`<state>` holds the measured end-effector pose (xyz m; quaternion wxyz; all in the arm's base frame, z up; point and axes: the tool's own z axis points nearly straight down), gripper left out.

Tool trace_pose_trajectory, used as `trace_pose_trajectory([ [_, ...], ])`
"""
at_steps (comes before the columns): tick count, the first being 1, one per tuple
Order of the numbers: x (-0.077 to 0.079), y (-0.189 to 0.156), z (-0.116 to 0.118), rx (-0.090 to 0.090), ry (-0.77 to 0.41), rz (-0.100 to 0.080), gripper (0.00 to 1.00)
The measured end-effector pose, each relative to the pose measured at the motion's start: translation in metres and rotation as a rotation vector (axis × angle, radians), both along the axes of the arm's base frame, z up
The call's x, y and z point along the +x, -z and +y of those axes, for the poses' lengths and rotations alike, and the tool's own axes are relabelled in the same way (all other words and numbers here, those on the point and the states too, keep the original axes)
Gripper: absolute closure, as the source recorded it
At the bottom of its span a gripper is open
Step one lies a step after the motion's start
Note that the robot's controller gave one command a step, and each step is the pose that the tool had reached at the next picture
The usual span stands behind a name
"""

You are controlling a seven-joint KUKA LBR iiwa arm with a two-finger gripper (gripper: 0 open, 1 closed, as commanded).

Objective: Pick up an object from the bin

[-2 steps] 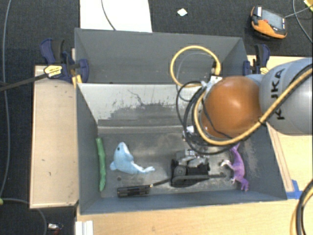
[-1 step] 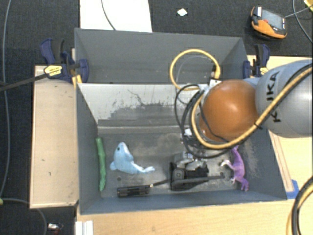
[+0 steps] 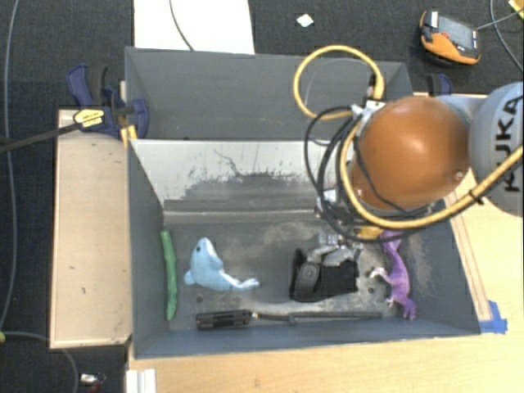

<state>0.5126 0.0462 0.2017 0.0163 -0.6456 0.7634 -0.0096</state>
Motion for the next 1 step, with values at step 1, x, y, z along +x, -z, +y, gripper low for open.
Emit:
trace_pose_trajectory([
  [1, -0.0025, -0.0145, -0.0035, 0.001, 0.017, 0.021, 1.00],
])
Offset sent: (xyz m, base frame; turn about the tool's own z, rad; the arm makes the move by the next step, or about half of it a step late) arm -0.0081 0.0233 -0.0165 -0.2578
